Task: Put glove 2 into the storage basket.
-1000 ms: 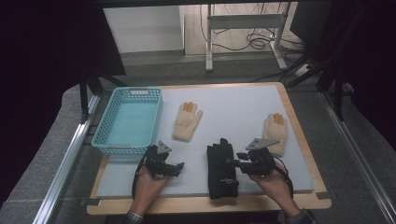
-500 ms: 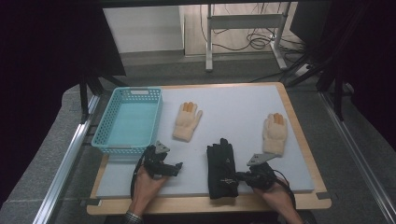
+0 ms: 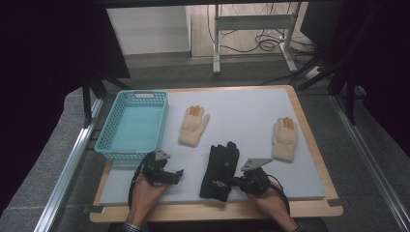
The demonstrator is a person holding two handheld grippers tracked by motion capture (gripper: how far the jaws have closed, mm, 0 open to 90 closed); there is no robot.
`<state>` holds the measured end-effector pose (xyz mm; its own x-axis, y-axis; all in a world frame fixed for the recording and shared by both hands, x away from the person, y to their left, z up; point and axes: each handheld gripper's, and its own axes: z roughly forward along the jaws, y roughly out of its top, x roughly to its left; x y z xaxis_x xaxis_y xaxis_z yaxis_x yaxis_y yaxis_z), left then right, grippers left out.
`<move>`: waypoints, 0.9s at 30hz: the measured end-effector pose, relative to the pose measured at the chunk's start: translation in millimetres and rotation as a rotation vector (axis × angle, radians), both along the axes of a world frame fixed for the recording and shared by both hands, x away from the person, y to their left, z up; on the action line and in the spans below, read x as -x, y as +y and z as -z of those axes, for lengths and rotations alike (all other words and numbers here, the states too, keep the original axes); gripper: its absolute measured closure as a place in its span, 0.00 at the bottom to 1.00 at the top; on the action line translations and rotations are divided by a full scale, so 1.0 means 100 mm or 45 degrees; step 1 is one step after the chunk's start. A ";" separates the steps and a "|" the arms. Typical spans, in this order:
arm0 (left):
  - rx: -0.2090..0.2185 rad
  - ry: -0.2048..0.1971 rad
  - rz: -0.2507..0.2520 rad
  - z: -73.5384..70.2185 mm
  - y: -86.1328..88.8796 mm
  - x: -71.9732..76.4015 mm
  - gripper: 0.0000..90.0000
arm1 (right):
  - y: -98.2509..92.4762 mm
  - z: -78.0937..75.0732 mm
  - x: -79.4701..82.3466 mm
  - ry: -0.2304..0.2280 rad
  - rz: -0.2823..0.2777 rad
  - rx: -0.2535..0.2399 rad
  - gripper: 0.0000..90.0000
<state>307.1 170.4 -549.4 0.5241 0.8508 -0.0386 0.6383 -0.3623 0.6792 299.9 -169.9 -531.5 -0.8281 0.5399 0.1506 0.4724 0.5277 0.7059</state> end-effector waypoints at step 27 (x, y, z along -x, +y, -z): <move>0.028 -0.015 0.008 0.03 0.07 0.06 0.02 | -0.32 -0.13 -0.27 -0.224 0.224 0.095 0.51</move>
<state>301.2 177.1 -552.2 0.5298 0.8466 -0.0512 0.6281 -0.3511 0.6944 326.5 -202.3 -518.5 -0.7302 0.6824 -0.0328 0.4353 0.5018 0.7475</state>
